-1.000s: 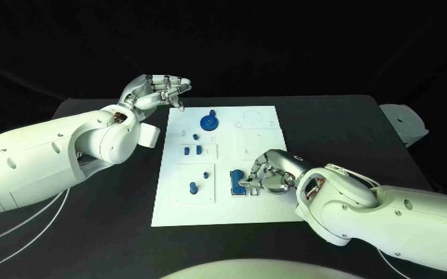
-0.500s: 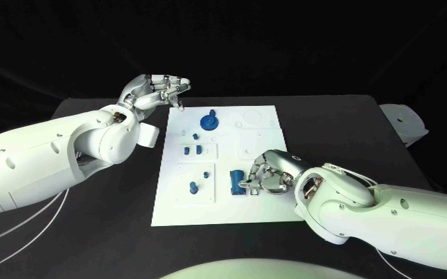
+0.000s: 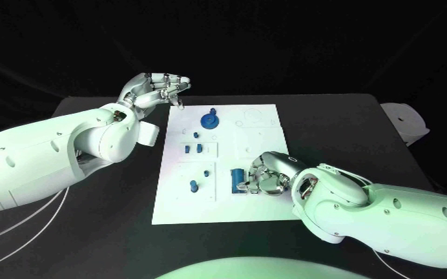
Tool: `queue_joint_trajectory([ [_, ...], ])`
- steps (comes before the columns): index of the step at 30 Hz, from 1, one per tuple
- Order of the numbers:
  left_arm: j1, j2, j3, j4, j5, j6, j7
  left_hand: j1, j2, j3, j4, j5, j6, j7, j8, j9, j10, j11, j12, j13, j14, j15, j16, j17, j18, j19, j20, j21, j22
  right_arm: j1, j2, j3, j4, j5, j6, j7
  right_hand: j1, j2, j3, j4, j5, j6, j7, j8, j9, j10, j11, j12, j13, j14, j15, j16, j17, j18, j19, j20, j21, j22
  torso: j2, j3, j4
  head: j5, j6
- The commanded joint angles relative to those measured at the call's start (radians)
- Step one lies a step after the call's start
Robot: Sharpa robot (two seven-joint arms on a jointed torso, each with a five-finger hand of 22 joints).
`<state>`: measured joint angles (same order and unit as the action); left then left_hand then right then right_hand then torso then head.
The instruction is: Assemble the parts on the task board
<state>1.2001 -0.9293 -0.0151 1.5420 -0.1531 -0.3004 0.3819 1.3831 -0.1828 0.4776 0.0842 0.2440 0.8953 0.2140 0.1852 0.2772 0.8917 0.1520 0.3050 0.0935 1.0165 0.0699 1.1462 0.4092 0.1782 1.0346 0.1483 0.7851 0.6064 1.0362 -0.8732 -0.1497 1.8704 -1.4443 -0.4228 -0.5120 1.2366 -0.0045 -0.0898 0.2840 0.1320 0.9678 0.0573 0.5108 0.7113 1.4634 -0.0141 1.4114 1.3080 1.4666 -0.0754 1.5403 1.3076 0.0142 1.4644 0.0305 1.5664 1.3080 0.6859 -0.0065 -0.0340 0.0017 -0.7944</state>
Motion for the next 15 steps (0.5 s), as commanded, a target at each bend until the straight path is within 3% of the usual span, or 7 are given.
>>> queue_joint_trajectory([
  [1,0.001,0.000,0.001,0.003,0.001,0.011,0.007,-0.003,0.002,0.002,0.005,0.000,-0.007,0.001,-0.001,0.000,-0.007,0.002,0.004,-0.001,-0.007,0.002,0.003,-0.001,0.006,0.002,0.007,-0.005,-0.002,-0.002,0.004,0.000,-0.003,-0.035,0.020,-0.013,0.027,0.000,-0.009,0.000,0.005,0.000,-0.007,0.004,-0.002,0.024,-0.007,0.006,0.156,0.092,-0.009,0.005,0.205,-0.014,0.106,-0.007,0.004,0.263,0.000,0.0010,-0.0012,0.000,0.000],
  [5,0.001,0.000,0.001,0.003,0.001,0.011,0.007,-0.003,0.002,0.002,0.005,0.000,-0.007,0.001,-0.001,0.000,-0.007,0.002,0.004,-0.001,-0.007,0.002,0.003,-0.001,0.006,0.002,0.007,-0.005,-0.002,-0.002,0.007,0.000,-0.009,-0.056,0.015,-0.017,0.067,0.002,-0.013,-0.002,0.001,0.000,-0.008,0.004,-0.005,0.024,-0.008,0.006,0.157,0.092,-0.010,0.005,0.204,-0.014,0.106,-0.008,0.004,0.263,0.000,0.0007,-0.0016,0.000,0.000],
  [6,0.001,0.001,0.001,0.003,0.001,0.011,0.007,-0.003,0.002,0.002,0.005,0.000,-0.007,0.001,-0.001,0.000,-0.007,0.002,0.004,-0.001,-0.007,0.002,0.003,-0.001,0.006,0.002,0.007,-0.005,-0.002,-0.002,0.008,0.000,-0.011,-0.063,0.009,-0.018,0.079,0.008,-0.011,-0.001,-0.016,0.000,-0.009,0.004,-0.007,0.025,-0.009,0.006,0.158,0.092,-0.010,0.005,0.206,-0.014,0.106,-0.009,0.004,0.263,-0.001,0.0006,-0.0014,-0.001,-0.001],
  [7,0.001,0.001,0.001,0.003,0.001,0.010,0.007,-0.003,0.002,0.002,0.005,0.000,-0.007,0.001,-0.001,0.000,-0.007,0.002,0.004,-0.001,-0.007,0.002,0.003,-0.001,0.006,0.002,0.007,-0.005,-0.002,-0.002,0.009,0.000,-0.013,-0.068,0.003,-0.019,0.097,0.021,-0.004,0.002,-0.062,0.002,-0.010,0.004,-0.009,0.026,-0.010,0.008,0.159,0.092,-0.011,0.005,0.206,-0.014,0.106,-0.010,0.004,0.263,-0.001,0.0006,-0.0014,-0.001,-0.001],
  [10,0.001,0.001,0.001,0.003,0.001,0.010,0.007,-0.003,0.002,0.002,0.005,0.000,-0.007,0.001,-0.001,0.000,-0.007,0.002,0.004,-0.001,-0.007,0.002,0.003,-0.001,0.006,0.002,0.007,-0.005,-0.002,-0.002,0.010,0.000,-0.019,-0.077,-0.014,-0.022,0.098,0.040,0.002,0.006,-0.057,0.006,-0.011,0.006,-0.011,0.029,-0.010,0.014,0.163,0.092,-0.011,0.005,0.206,-0.014,0.106,-0.010,0.004,0.263,-0.001,0.0007,-0.0008,-0.002,-0.001],
  [15,0.001,0.001,0.001,0.003,0.001,0.010,0.007,-0.003,0.002,0.002,0.005,0.000,-0.007,0.001,-0.001,0.000,-0.007,0.002,0.004,-0.001,-0.007,0.002,0.003,-0.001,0.006,0.002,0.007,-0.005,-0.002,-0.002,0.007,0.000,-0.024,-0.081,-0.029,-0.024,0.096,0.044,0.002,0.007,-0.055,0.006,-0.011,0.006,-0.011,0.030,-0.011,0.014,0.164,0.092,-0.012,0.005,0.206,-0.014,0.106,-0.010,0.004,0.263,0.000,0.0008,-0.0005,-0.002,0.000],
])
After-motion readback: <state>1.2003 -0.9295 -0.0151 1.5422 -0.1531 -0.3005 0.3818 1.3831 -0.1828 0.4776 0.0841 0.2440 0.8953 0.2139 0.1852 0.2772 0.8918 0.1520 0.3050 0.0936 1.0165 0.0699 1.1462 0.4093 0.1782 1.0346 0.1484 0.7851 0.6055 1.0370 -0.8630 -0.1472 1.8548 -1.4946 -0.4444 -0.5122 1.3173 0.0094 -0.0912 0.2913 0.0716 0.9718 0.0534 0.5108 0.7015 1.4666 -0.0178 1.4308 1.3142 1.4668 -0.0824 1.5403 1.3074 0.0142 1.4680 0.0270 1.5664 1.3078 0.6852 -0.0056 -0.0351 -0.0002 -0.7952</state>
